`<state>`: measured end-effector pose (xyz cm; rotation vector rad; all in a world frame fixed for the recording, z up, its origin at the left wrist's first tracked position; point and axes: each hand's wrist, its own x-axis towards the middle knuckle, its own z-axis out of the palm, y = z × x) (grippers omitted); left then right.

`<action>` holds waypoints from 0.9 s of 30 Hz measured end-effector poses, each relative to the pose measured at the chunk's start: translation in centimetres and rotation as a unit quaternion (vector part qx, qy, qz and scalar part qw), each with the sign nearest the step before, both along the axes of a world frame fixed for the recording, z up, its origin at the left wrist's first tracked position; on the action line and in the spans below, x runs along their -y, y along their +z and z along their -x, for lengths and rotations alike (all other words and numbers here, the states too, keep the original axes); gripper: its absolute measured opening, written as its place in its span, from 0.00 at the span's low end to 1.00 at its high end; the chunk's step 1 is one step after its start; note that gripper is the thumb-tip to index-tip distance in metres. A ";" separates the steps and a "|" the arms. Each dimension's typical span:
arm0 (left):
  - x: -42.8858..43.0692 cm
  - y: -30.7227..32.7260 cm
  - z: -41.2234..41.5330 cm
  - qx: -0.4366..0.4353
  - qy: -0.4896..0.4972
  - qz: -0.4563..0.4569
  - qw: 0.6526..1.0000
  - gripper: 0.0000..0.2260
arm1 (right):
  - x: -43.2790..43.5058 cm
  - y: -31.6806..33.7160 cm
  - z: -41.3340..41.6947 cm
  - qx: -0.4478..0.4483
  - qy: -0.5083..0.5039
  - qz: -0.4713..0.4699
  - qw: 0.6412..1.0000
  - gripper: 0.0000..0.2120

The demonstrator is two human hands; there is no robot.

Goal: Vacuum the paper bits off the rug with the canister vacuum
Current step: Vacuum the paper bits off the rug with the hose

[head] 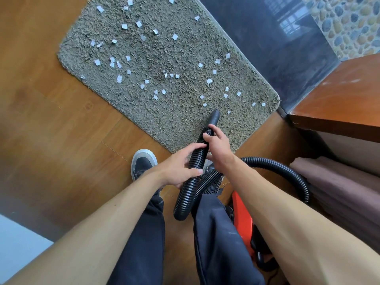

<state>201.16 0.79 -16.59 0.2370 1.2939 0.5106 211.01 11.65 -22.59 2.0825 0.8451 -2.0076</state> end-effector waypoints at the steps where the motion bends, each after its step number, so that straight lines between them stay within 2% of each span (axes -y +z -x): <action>1: 0.1 0.0 0.1 0.001 0.008 0.002 1.000 0.28 | -0.1 0.0 0.1 -0.001 0.007 0.002 1.000 0.21; 5: 0.7 -0.2 0.6 -0.003 0.032 0.011 0.999 0.28 | 0.1 -0.1 1.3 -0.009 0.039 -0.003 0.999 0.21; 11: 1.3 0.0 1.3 -0.005 0.091 0.027 0.996 0.29 | -0.1 -0.4 3.6 -0.034 0.154 -0.041 0.987 0.21; 15: 0.5 -0.2 1.8 0.001 0.087 0.019 0.996 0.28 | -1.2 -0.5 3.9 -0.025 0.162 -0.054 0.985 0.21; 20: -0.3 -0.2 1.7 0.020 0.075 0.014 0.997 0.28 | -2.1 -0.3 3.2 -0.015 0.139 -0.027 0.990 0.21; 27: 3.4 0.1 1.1 0.034 0.109 0.022 0.993 0.28 | 0.2 0.3 3.3 -0.024 0.203 0.013 0.979 0.21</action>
